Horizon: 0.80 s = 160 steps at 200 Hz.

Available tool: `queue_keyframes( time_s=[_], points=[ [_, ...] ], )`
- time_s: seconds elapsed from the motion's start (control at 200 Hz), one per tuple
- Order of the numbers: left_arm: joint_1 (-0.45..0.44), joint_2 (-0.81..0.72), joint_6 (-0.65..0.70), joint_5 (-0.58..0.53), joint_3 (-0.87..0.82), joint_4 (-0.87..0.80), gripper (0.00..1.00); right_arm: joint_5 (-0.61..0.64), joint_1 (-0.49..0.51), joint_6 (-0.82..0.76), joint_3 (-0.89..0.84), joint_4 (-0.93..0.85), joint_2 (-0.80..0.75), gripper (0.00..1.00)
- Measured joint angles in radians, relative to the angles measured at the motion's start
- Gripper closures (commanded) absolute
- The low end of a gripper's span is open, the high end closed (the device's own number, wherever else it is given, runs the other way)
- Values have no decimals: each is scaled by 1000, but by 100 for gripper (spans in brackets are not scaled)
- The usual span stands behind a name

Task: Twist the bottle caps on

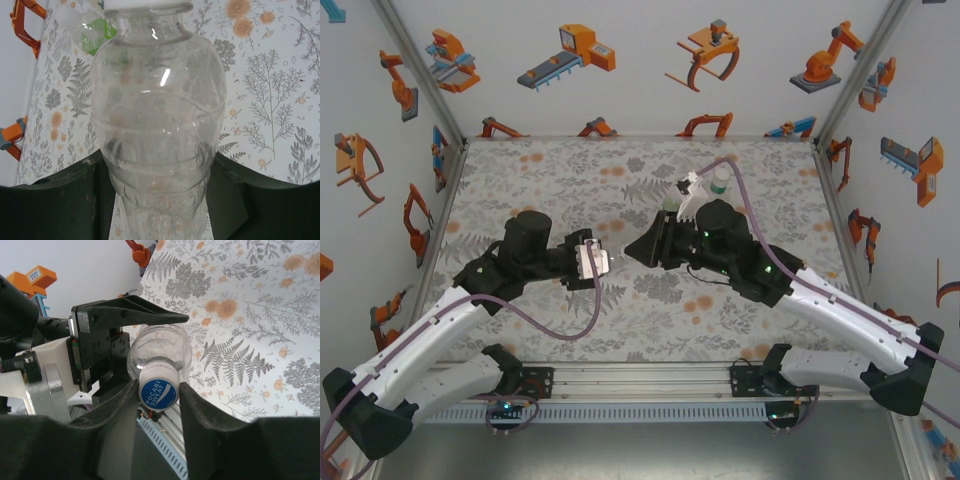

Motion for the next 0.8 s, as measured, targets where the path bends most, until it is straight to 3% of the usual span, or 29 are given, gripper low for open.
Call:
queue_keyframes(
  time_s=[0.16,0.406,0.641,0.801],
  points=[
    [-6,0,0,19,0,-2,100,-18,-3,-201,19,-14,-40,44],
    [-6,0,2,39,0,-5,100,-134,-3,-665,31,-44,-142,44],
    [-6,0,23,99,0,-11,100,-275,-3,-1074,49,-154,-127,41],
    [-6,-1,31,141,0,-13,100,-368,-3,-1237,49,-166,-96,41]
  ],
)
